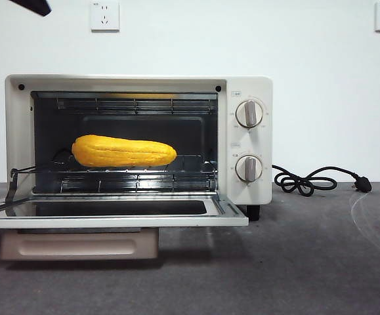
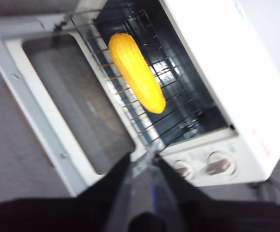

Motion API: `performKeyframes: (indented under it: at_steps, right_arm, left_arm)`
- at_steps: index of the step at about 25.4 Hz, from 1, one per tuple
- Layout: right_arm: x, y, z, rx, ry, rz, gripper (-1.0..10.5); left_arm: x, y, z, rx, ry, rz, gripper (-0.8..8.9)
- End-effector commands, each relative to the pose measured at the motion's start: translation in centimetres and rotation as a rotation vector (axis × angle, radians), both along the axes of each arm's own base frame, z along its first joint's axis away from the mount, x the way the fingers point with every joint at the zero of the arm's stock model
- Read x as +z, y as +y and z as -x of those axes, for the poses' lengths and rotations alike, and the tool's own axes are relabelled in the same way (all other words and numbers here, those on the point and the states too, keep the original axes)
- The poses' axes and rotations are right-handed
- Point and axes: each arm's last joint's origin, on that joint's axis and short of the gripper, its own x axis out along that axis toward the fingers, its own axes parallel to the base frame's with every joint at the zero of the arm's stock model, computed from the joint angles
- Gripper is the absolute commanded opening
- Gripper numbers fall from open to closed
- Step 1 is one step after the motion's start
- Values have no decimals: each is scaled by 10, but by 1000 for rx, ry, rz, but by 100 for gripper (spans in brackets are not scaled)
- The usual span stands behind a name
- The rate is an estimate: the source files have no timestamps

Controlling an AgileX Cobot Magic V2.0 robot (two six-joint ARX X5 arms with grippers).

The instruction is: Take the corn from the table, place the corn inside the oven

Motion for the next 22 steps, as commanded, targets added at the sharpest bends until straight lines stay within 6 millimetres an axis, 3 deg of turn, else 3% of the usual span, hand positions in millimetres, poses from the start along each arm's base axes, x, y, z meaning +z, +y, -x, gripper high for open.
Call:
performKeyframes:
  at_steps: [1,6,12,16,22]
  right_arm:
    - [12,-14,-3,-20,97,-145,-15]
    - [22,-38,-23,18,249,-267,-15]
    - [18,-63,-59,48,475,-364,-15]
    - [16,-80,-81,41,578,-449,-15]
    - [16,-104,-101,-58,568,-497,-12]
  left_arm:
    - [-1,8,-3,-38,1,64,-7]
    - [-2,27,-5,1,29,113,-7]
    - [-10,44,-5,54,79,138,-6]
    - [-24,55,-4,110,144,139,-7]
    - [-57,70,-1,195,266,156,-8]
